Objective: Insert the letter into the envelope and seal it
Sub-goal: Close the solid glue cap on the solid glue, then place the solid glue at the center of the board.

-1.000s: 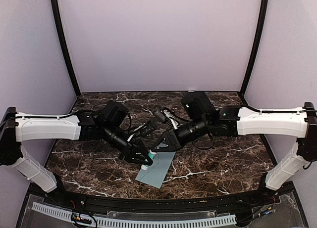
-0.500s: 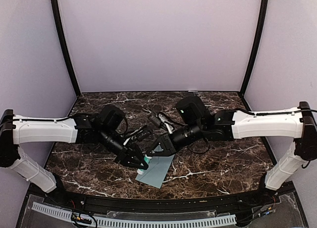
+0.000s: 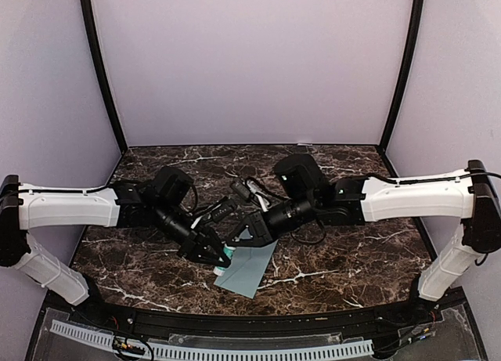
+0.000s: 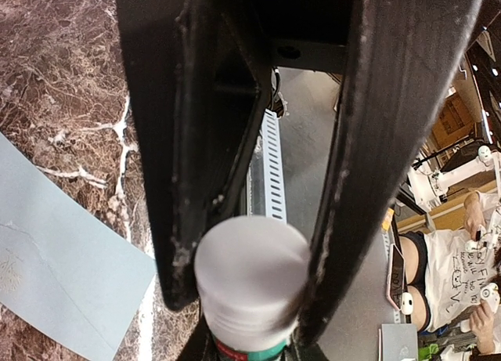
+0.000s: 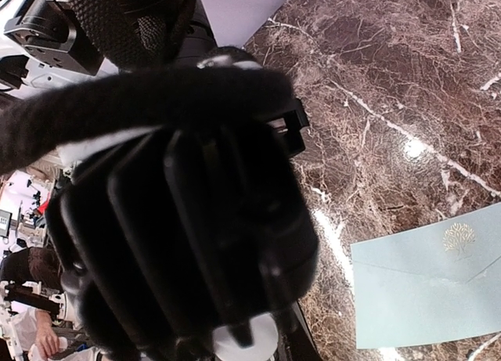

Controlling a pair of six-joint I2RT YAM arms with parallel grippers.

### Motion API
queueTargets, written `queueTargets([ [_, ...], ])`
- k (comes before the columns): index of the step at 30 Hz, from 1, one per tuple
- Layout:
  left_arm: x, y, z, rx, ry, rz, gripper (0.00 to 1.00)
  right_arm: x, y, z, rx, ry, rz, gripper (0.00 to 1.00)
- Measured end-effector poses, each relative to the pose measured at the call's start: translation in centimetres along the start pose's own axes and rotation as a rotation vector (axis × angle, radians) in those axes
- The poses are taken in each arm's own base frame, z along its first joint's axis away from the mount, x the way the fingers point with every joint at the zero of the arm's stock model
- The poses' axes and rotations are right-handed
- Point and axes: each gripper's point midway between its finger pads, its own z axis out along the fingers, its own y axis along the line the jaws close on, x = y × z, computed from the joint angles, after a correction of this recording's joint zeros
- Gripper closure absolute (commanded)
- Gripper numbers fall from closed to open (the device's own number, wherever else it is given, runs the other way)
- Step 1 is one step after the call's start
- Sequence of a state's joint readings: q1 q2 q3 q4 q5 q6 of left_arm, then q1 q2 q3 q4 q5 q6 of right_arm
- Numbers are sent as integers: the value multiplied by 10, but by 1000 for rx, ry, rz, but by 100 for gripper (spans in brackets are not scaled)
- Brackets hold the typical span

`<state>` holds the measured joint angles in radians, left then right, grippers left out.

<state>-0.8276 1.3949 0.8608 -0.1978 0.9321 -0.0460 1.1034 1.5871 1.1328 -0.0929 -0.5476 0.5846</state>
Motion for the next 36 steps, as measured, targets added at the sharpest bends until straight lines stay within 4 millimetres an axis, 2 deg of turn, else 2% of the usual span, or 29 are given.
queueTargets([
  [3, 0, 0, 0, 0, 0, 11, 100, -1, 0, -1, 19, 3, -3, 81],
  [7, -7, 0, -1, -5, -20, 55, 100, -1, 1, -6, 63, -1, -1, 54],
  [9, -23, 1, -3, -27, -62, 108, 100, 5, 4, -10, 73, 14, 6, 43],
  [14, -57, 8, -15, -90, -159, 200, 100, 3, 27, -42, 45, -33, -13, 30],
  [18, -63, 8, -16, -100, -180, 225, 100, -8, 36, -60, 48, -96, -28, 32],
  [23, -63, 6, -12, -106, -176, 240, 100, -24, 24, -71, 132, -183, -15, 31],
  [27, -62, 3, -9, -101, -170, 249, 100, -29, 14, -71, 181, -207, -12, 33],
  [36, -61, 3, -7, -95, -163, 245, 100, -29, -3, -52, 237, -177, -11, 63],
])
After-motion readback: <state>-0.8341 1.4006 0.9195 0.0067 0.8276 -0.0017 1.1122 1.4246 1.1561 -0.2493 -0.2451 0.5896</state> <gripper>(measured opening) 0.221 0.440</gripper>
